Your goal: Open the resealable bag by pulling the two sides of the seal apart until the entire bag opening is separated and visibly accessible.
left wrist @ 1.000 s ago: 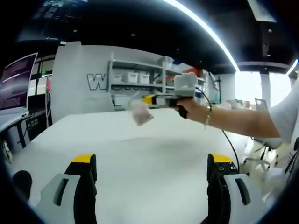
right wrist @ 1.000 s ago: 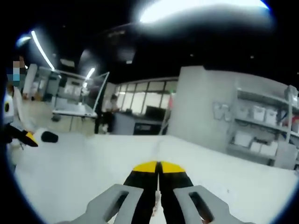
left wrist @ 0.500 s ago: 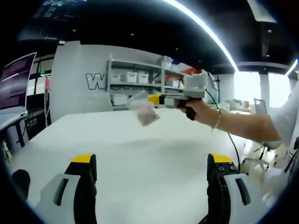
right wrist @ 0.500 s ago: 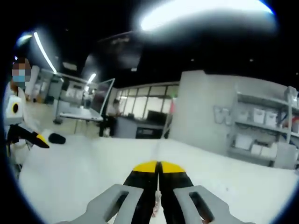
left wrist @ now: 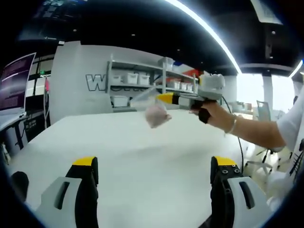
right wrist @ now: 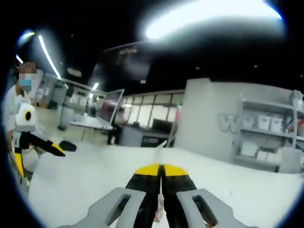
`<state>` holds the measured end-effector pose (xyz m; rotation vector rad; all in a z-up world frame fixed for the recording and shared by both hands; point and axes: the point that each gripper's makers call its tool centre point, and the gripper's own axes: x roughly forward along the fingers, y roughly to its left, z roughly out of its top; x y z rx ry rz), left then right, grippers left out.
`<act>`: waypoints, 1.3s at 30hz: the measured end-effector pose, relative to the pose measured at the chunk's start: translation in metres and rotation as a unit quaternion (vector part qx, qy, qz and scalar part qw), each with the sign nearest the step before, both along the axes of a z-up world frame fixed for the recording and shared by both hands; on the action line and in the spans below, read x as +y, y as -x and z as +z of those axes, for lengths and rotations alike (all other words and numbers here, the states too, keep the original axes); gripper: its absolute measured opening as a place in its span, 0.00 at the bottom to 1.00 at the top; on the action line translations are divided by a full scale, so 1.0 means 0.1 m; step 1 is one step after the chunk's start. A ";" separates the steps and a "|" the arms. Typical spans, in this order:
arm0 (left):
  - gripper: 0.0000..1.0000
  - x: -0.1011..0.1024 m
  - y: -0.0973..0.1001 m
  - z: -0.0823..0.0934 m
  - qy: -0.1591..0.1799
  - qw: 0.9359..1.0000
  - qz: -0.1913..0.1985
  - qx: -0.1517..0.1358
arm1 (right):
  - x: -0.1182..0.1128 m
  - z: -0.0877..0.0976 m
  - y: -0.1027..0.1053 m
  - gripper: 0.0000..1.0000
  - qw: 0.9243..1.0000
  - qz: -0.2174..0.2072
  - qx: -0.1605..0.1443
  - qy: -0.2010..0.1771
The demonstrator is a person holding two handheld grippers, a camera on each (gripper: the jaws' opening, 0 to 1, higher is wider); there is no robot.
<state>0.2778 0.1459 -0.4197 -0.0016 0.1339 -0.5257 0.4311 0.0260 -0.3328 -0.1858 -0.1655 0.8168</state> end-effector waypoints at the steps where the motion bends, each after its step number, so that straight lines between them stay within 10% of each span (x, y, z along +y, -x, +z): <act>1: 0.96 -0.01 0.00 0.00 0.000 1.000 0.000 0.000 | -0.01 0.01 0.02 0.00 1.000 0.001 -0.001 -0.001; 39: 0.96 -0.12 0.03 -0.01 0.007 1.000 -0.015 0.004 | -0.17 -0.17 0.84 0.00 0.999 0.028 -0.007 -0.017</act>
